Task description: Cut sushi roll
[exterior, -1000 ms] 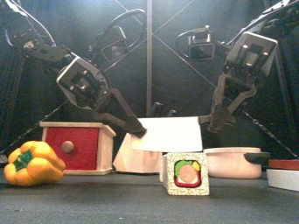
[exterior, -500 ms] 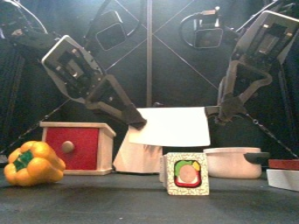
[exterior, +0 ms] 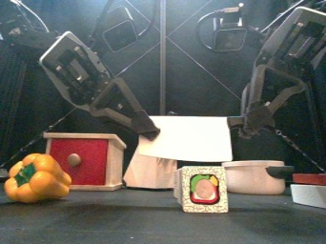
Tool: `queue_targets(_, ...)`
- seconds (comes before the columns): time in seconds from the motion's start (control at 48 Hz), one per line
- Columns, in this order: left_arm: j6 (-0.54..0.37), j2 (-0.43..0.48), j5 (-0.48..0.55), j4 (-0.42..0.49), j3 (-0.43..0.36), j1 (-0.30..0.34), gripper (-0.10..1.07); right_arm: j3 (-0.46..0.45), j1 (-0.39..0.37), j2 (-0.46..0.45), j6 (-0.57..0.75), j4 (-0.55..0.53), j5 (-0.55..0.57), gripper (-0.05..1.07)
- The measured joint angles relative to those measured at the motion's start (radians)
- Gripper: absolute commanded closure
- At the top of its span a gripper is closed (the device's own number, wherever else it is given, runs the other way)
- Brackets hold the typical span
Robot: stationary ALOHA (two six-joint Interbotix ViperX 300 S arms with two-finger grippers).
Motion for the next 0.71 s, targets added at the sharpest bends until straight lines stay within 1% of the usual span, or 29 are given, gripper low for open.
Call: queue_targets(0.708, 0.000, 0.028, 0.000, -0.009, -0.006, -0.008, 0.80, -0.011, 0.008, 0.049, 0.002, 0.009, 0.000, 0.68)
